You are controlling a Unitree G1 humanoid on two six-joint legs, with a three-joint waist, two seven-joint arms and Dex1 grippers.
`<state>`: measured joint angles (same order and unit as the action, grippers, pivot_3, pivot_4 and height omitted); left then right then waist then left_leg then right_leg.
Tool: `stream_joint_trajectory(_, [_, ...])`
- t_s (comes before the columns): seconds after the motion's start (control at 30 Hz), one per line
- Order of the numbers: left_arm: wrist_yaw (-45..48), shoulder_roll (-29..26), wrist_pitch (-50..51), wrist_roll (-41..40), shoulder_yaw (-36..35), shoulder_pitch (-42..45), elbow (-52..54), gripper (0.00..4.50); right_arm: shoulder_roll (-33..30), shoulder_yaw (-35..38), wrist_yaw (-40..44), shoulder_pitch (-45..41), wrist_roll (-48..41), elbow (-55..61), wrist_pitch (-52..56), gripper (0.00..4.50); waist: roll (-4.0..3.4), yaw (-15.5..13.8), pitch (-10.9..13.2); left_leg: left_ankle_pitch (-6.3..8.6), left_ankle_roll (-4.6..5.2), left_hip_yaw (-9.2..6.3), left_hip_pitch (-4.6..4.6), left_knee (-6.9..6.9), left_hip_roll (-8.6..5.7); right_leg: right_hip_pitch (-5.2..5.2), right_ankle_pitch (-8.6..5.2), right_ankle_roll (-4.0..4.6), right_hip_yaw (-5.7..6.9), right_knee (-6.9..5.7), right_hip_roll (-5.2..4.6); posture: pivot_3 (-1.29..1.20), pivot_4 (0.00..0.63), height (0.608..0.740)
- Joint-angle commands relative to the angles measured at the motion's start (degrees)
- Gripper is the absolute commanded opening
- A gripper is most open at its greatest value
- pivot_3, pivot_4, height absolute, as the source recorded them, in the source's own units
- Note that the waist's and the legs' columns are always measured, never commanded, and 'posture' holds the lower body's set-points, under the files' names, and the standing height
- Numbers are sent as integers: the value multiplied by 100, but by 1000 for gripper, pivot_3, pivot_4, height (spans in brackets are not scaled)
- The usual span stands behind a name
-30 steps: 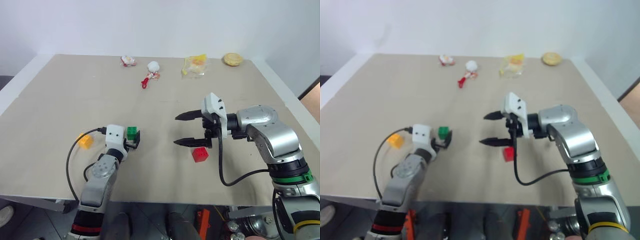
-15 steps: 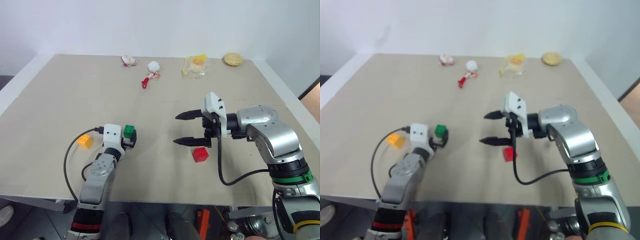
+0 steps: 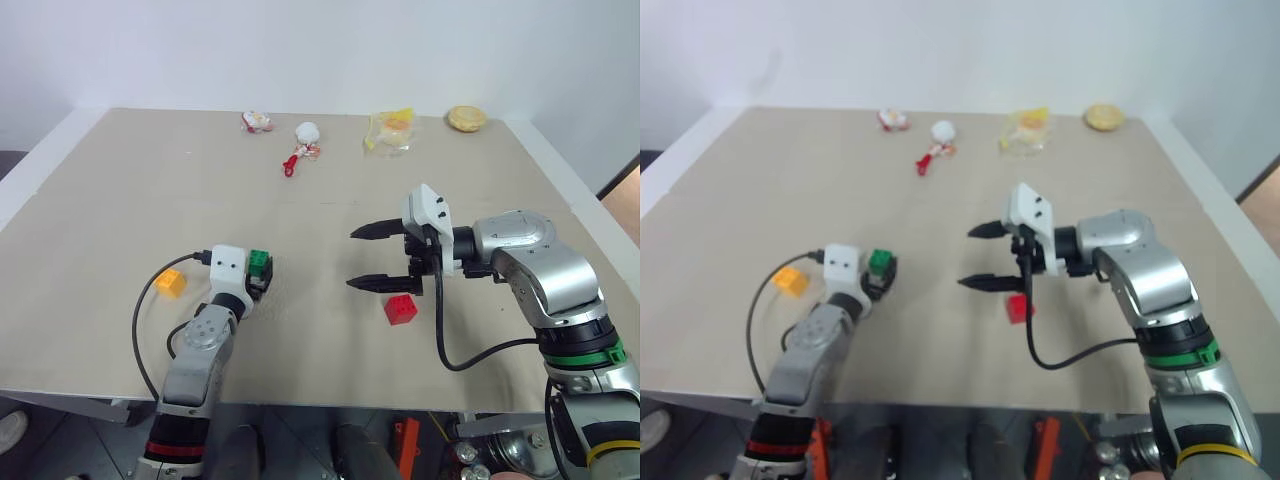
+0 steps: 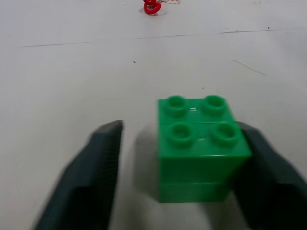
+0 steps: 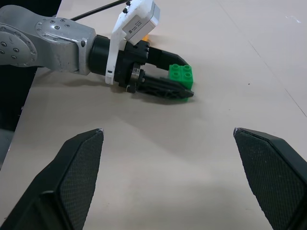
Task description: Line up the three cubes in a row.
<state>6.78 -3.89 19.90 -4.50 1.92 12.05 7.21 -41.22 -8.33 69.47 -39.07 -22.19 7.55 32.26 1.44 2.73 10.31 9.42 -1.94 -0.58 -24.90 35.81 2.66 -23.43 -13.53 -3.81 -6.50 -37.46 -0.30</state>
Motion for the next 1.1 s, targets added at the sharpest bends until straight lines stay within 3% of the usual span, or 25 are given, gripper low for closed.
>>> stream_joint_trajectory(0.03, [17, -14, -141, 20, -8, 98, 56, 1575, -64, 186, -21, -91, -68, 113, -87, 4500, 0, 0, 0, 0, 0, 0, 0, 0, 0, 0, 0, 0, 0, 0, 0, 0, 150, 740])
stream_joint_trajectory(0.07, [21, -19, -141, 22, -9, 100, 56, 1345, -63, 187, -24, -90, -68, 115, -90, 4500, 0, 0, 0, 0, 0, 0, 0, 0, 0, 0, 0, 0, 0, 0, 0, 0, 150, 740])
stream_joint_trajectory(0.23, [753, -219, -177, -329, 96, 131, 145, 1367, -152, 325, 31, 50, -175, 219, -103, 4500, 0, 0, 0, 0, 0, 0, -2, -1, 0, 0, 0, 0, 1, 1, 0, 0, 150, 740])
stream_joint_trajectory(0.47, [3929, -1594, -521, -1444, 647, 141, 409, 1367, -873, 1009, 533, 863, -499, 415, -479, 4500, -1, -9, 1, 5, -8, -3, -17, -10, 0, -10, -14, 5, 10, 9, -6, 0, 150, 740])
stream_joint_trajectory(0.6, [5216, -2104, -757, -1574, 1000, 497, -5, 1367, -1294, 1175, 705, 1282, -562, 633, -428, 4500, -1, -1, 1, 5, -7, -1, -12, -20, 3, -12, -18, 10, 11, 10, -6, 0, 150, 740])
stream_joint_trajectory(0.9, [6061, -1709, -1392, -1115, 1573, 1714, -1517, 1367, -1579, 1504, 430, 1917, -682, 1132, -241, 4500, 1, -10, 2, 3, -5, -2, -16, -3, 0, -6, -12, 2, 12, 12, -9, 0, 150, 740])
stream_joint_trajectory(1.1, [6238, -1424, -1807, -690, 1902, 2019, -2226, 1367, -1706, 1649, 275, 2079, -760, 1317, -99, 4500, 1, -2, 1, 4, -4, -6, -15, -12, 1, -9, -14, 3, 12, 11, -3, 0, 150, 740])
